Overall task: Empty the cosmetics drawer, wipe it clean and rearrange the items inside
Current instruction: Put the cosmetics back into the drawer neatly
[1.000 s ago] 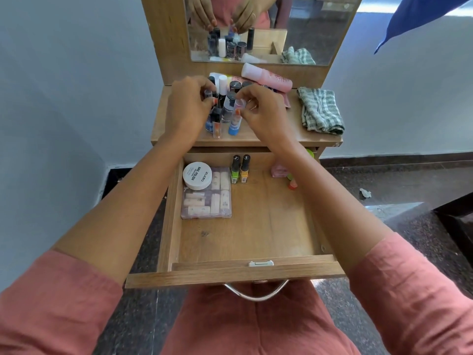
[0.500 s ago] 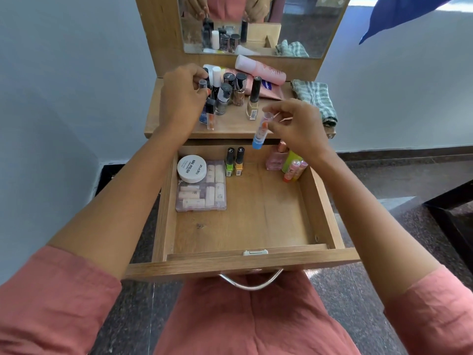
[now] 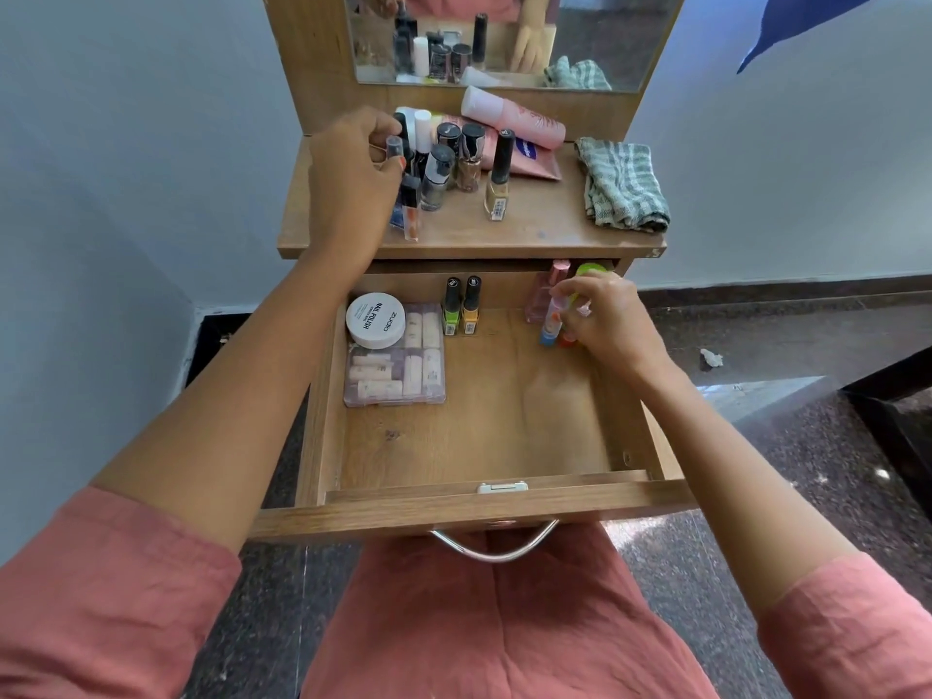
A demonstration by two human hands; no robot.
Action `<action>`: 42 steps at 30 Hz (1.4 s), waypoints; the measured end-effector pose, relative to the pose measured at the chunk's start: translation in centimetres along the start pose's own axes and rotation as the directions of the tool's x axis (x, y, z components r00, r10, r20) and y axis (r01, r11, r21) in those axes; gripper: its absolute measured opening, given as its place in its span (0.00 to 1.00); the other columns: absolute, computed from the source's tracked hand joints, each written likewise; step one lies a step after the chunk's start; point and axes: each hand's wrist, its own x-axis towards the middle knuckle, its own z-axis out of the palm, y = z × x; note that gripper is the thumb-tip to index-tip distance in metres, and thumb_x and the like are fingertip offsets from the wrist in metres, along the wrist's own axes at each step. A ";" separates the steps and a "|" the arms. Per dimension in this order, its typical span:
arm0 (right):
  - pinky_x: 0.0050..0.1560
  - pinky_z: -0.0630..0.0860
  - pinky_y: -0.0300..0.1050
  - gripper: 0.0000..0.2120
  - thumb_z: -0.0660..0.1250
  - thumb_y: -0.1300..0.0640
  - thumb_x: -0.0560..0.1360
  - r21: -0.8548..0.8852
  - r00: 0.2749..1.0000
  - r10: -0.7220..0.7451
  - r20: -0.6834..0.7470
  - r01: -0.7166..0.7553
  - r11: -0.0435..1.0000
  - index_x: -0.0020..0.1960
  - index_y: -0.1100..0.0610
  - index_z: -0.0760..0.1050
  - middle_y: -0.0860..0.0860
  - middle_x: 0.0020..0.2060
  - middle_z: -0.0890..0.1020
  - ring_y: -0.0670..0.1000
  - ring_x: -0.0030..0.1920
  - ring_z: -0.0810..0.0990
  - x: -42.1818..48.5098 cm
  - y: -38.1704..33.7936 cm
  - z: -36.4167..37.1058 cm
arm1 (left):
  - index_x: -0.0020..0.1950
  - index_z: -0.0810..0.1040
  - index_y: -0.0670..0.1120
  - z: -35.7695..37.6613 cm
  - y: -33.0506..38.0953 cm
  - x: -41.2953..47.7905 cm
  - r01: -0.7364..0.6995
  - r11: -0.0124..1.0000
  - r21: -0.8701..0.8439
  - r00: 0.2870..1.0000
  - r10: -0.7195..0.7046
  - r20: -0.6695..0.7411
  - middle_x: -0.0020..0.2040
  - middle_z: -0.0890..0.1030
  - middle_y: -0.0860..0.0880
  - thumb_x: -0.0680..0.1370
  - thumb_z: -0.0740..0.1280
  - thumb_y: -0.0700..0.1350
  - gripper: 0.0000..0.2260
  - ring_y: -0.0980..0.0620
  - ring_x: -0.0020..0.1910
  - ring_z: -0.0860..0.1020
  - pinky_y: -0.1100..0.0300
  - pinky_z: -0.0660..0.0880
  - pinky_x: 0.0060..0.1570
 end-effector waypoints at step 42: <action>0.43 0.71 0.24 0.12 0.69 0.65 0.70 0.374 0.982 -0.104 -0.155 0.156 0.914 0.54 0.63 0.78 0.56 0.47 0.82 0.42 0.42 0.75 8.1 -12.6 1.9 | 0.55 0.80 0.42 -0.1 -1.3 0.0 0.006 0.997 -0.083 0.996 0.002 0.092 0.50 0.82 0.46 0.76 0.65 0.41 0.10 0.57 0.46 0.78 0.72 0.73 0.44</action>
